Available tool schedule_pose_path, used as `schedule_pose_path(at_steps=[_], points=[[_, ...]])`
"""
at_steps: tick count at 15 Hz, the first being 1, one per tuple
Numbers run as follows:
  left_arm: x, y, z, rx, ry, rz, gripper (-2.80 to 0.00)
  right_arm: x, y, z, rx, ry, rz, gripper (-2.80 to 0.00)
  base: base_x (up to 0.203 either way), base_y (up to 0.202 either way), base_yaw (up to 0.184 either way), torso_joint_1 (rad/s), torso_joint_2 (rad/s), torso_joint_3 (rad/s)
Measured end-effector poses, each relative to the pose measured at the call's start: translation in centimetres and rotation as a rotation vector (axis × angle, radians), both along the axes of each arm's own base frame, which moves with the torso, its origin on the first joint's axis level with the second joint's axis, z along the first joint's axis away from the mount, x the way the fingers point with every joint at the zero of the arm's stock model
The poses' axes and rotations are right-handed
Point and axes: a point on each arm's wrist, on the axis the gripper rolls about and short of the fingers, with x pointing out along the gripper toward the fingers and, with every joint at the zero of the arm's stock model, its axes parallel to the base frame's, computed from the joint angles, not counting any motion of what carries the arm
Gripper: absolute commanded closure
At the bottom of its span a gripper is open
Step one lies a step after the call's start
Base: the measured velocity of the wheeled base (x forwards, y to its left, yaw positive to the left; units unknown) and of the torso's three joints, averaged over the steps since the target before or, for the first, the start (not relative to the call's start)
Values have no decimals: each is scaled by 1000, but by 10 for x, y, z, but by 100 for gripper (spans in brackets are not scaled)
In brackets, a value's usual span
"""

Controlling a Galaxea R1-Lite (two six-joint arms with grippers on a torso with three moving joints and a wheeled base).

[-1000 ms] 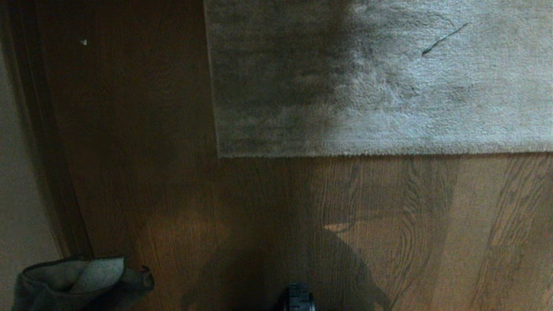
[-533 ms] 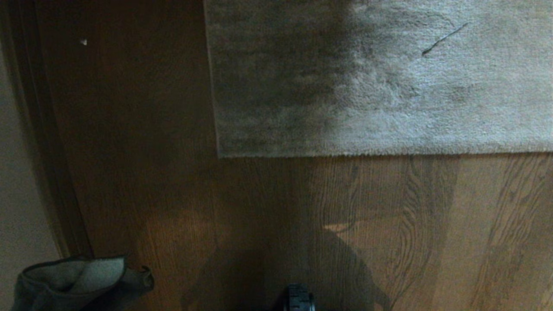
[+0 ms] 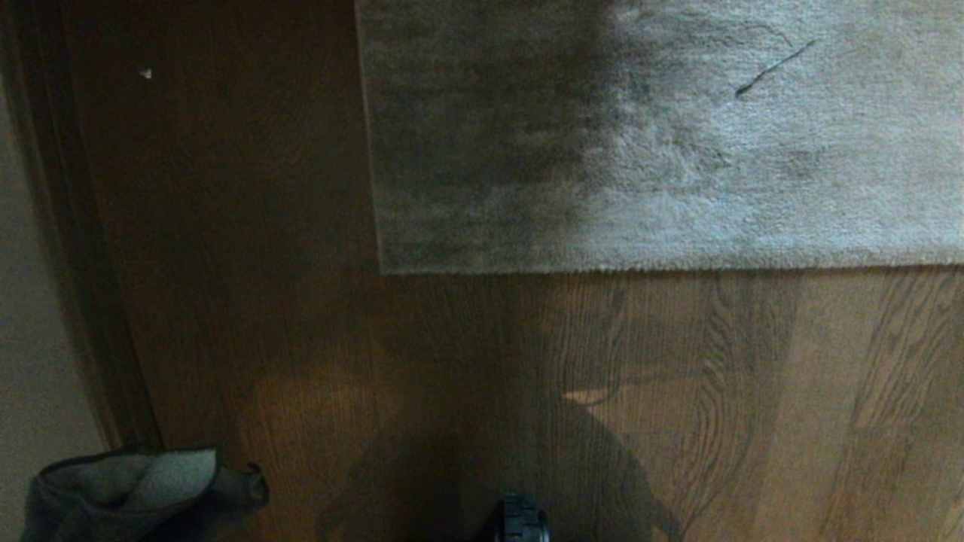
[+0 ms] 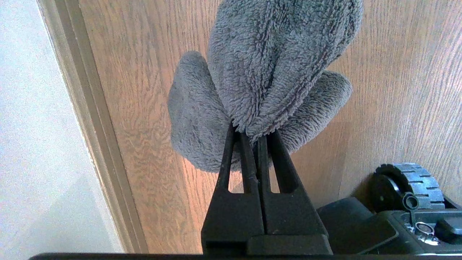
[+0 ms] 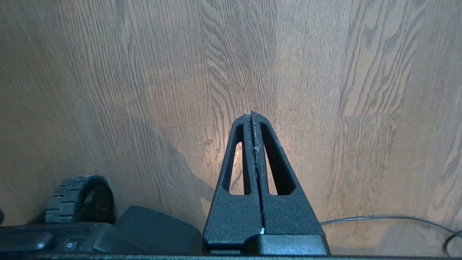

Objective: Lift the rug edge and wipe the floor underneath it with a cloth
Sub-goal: Lift up the carpet

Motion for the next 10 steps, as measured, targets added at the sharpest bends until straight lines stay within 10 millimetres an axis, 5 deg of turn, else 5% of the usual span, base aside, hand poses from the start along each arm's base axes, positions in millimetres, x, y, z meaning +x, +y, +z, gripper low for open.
schedule_pose_path(at_steps=[5,10], points=[[0,0,0,0,0,0,0,-1,1,2,-85,-7,37,0,0,0,0,0,0,0],[0,0,0,0,0,0,0,-11,3,26,-87,-22,127,0,0,0,0,0,0,0]])
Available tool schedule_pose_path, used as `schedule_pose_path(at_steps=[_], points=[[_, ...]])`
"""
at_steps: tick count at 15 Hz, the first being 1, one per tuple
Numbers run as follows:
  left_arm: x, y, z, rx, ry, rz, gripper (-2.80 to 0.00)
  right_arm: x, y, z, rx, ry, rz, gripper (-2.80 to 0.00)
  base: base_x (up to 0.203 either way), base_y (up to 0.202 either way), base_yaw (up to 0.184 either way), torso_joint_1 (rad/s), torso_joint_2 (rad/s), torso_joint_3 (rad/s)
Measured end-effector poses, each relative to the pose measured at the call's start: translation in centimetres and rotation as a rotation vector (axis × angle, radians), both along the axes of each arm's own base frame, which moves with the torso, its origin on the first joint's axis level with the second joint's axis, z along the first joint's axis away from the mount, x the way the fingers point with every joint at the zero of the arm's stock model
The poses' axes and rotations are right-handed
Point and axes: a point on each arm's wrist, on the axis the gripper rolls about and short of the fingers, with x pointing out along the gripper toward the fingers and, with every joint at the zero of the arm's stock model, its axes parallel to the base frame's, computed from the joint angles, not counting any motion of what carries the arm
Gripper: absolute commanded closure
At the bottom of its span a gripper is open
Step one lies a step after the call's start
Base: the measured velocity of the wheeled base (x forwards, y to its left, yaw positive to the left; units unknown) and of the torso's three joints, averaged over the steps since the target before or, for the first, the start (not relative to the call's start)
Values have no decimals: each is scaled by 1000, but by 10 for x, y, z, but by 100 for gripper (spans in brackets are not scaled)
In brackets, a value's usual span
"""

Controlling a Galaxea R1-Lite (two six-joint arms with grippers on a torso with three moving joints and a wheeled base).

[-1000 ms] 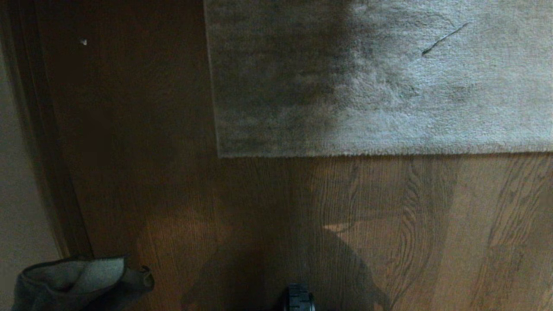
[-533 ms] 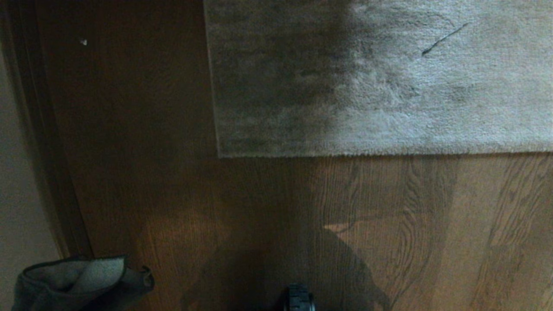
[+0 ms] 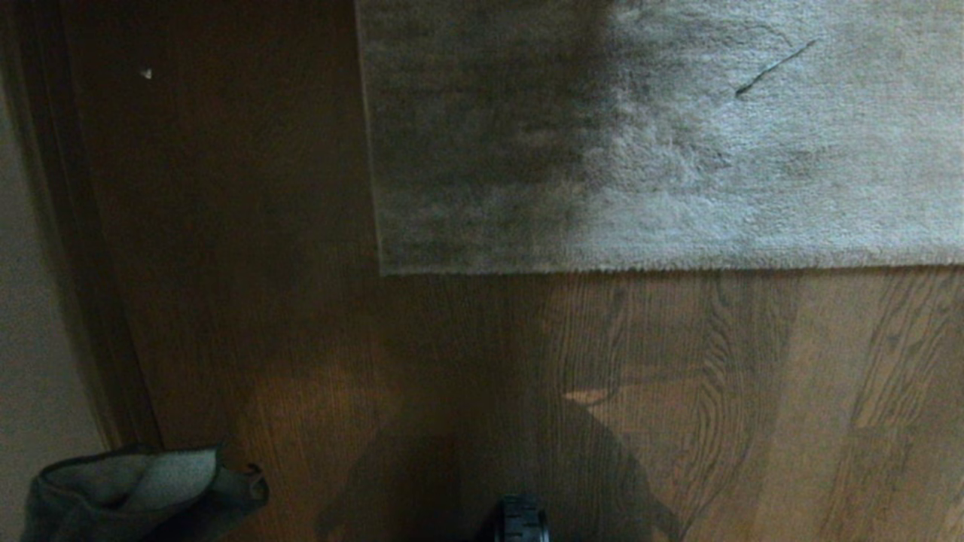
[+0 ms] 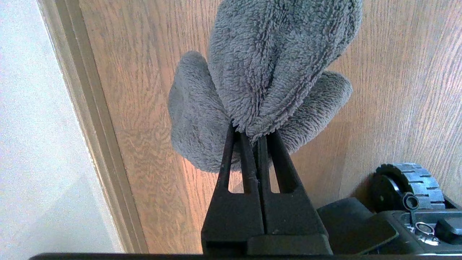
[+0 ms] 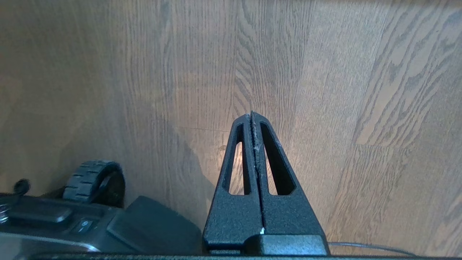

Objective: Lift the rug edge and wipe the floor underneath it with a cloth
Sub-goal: Lift up the carpet

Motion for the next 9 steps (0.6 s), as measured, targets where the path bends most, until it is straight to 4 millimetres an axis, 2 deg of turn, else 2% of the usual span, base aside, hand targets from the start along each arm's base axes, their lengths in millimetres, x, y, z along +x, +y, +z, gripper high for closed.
schedule_pose_path(at_steps=[4,9], points=[[0,0,0,0,-1,0,0,-1,0,9,5,17,8,0,0,0,0,0,0,0],[0,0,0,0,-1,0,0,10,0,15,52,98,9,0,0,0,0,0,0,0]])
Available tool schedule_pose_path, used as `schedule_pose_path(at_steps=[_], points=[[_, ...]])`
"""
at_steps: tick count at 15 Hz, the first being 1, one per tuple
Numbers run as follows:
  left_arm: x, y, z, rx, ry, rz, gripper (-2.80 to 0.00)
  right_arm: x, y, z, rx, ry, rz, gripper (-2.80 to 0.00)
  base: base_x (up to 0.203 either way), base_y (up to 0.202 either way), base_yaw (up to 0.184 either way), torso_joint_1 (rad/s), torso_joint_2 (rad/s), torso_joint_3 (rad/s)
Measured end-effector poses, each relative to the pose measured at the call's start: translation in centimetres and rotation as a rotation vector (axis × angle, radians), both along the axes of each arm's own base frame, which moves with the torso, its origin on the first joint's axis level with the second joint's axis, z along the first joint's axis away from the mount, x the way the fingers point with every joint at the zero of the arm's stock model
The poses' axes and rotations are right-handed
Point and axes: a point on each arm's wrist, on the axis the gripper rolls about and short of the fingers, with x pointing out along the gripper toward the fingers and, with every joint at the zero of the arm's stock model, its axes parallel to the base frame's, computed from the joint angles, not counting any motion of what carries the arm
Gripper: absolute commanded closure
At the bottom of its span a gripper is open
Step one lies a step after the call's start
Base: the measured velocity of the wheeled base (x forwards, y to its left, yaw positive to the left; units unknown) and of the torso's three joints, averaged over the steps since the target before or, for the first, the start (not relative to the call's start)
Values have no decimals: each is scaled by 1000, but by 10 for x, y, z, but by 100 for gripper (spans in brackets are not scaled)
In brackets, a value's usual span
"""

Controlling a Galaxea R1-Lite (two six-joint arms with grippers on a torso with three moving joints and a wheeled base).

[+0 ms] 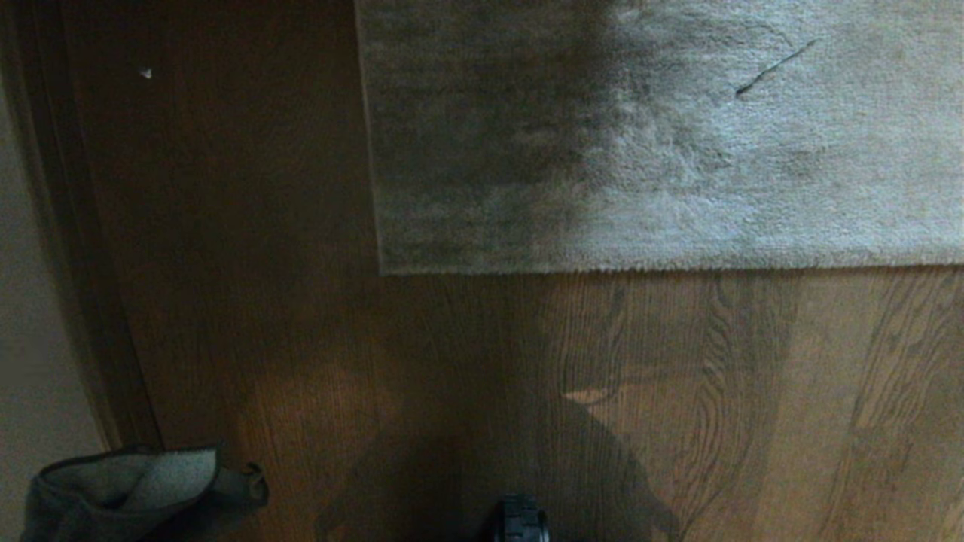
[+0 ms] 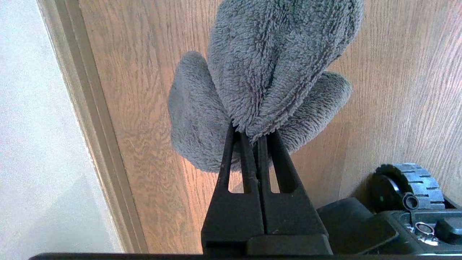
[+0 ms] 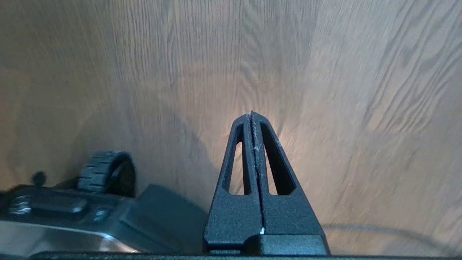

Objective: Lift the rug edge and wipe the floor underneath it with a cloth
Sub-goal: Lift up the carpet

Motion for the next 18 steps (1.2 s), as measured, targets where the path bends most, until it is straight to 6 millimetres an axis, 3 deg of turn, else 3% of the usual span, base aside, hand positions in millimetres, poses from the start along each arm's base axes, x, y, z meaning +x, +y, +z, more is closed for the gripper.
schedule_pose_path(at_steps=[7,10,14,18], points=[[0,0,0,0,0,0,0,20,0,14,45,139,-5,0,0,0,0,0,0,0],[0,0,0,0,1,0,0,38,1,26,50,194,10,0,0,0,0,0,0,0],[0,0,0,0,1,0,0,64,3,31,56,272,75,0,0,0,0,0,0,0],[0,0,0,0,1,0,0,78,10,31,110,288,239,0,0,0,0,0,0,0]])
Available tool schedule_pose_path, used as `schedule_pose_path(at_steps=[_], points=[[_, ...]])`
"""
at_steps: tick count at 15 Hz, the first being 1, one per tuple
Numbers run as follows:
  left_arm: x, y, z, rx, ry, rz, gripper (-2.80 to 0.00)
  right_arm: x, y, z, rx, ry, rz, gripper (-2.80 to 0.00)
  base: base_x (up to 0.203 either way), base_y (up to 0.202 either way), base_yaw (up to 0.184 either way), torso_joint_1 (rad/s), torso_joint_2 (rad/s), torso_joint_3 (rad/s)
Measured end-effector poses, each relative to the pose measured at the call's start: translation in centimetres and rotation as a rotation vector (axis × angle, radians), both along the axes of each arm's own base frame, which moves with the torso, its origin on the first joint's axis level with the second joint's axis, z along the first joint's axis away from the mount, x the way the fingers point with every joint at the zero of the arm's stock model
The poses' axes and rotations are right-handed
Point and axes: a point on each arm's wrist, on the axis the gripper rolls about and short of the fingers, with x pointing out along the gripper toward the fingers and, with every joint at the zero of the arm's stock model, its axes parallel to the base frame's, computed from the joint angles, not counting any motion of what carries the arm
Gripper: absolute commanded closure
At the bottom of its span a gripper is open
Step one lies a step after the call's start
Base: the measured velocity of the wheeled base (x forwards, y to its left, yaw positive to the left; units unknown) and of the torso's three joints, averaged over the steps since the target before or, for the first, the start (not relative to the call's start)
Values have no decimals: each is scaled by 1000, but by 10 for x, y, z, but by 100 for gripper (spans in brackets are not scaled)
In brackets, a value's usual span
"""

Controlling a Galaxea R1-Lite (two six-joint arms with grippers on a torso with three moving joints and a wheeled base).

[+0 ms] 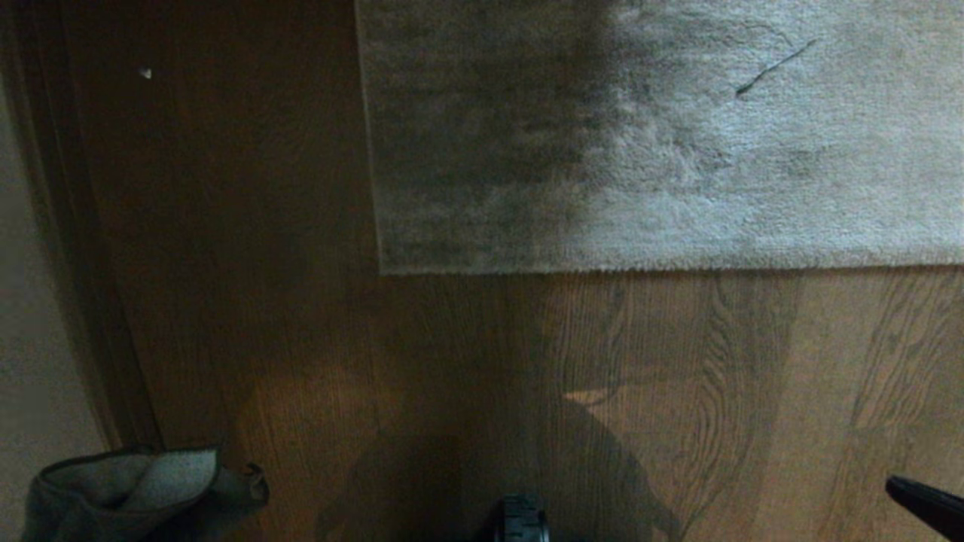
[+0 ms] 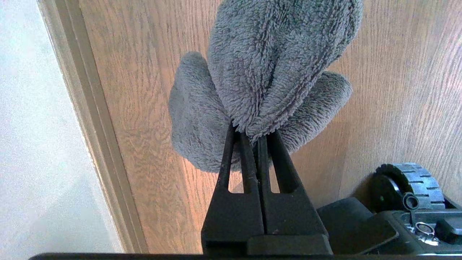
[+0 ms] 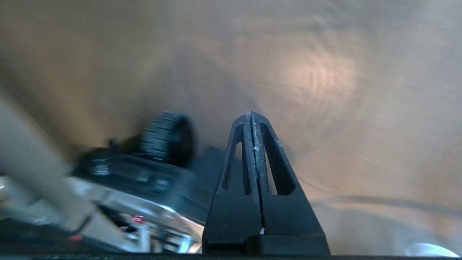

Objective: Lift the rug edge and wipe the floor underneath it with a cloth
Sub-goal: Lift up the carpet

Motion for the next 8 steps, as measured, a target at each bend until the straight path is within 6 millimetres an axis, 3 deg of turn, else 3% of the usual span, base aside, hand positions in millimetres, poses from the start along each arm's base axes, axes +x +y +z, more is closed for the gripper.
schedule_pose_path(at_steps=[4,8], points=[[0,0,0,0,0,-1,0,23,8,2,21,25,84,0,0,0,0,0,0,0],[0,0,0,0,0,-1,0,66,19,4,26,2,114,0,0,0,0,0,0,0]])
